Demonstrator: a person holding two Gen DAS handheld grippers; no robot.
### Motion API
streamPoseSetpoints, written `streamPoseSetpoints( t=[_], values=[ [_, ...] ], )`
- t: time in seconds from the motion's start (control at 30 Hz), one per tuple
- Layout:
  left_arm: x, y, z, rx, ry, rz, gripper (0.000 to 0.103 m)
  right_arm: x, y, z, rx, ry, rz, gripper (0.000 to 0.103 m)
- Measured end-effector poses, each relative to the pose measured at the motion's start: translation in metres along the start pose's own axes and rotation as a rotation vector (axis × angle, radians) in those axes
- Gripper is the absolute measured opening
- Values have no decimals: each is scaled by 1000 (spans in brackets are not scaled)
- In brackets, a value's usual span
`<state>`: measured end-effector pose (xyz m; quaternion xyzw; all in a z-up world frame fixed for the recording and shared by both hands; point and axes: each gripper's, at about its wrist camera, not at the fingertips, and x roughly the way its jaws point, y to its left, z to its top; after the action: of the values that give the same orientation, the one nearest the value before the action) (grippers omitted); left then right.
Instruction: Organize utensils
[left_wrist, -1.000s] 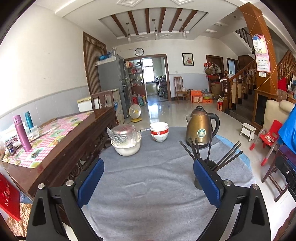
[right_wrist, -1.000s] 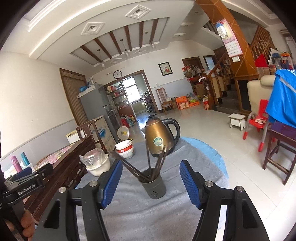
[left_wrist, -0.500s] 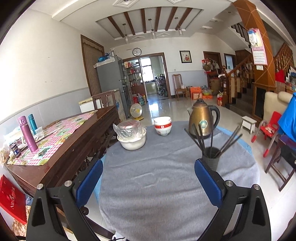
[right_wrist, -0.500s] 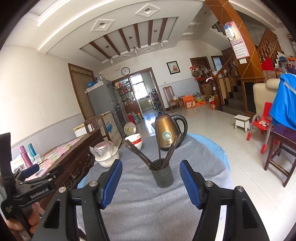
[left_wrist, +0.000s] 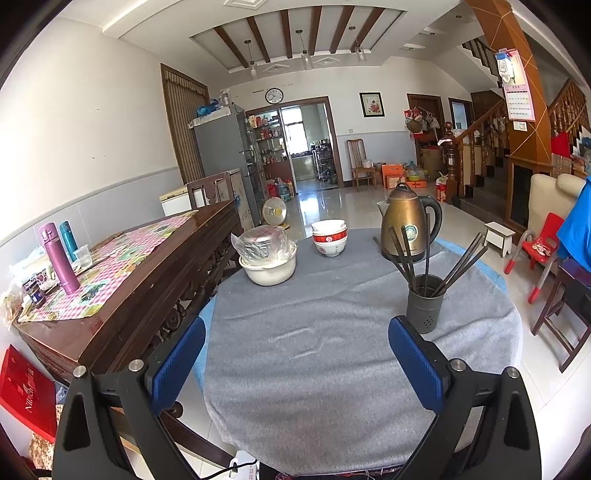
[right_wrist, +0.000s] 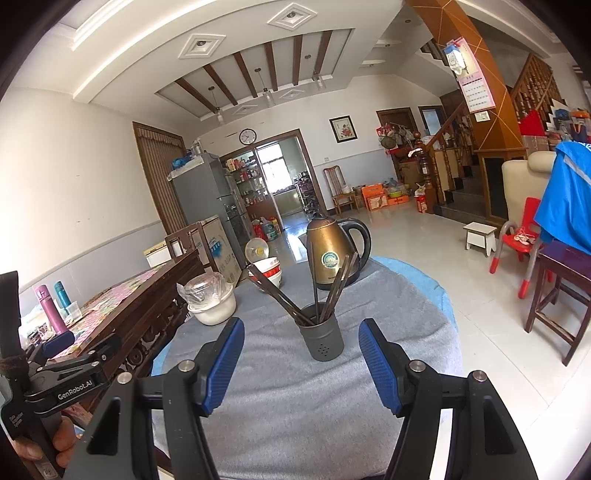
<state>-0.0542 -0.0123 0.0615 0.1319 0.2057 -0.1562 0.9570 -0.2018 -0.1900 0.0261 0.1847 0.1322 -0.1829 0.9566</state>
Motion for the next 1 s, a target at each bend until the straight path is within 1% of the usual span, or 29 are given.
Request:
streamPoseSetpoints(
  t=[0.47, 1.0],
  values=[
    [-4, 1, -7, 16, 8, 9, 99, 2, 11, -5, -16, 8, 13, 68],
    [-2, 5, -12, 12, 14, 16, 99, 1, 18, -10, -28, 18, 16, 68]
  ],
)
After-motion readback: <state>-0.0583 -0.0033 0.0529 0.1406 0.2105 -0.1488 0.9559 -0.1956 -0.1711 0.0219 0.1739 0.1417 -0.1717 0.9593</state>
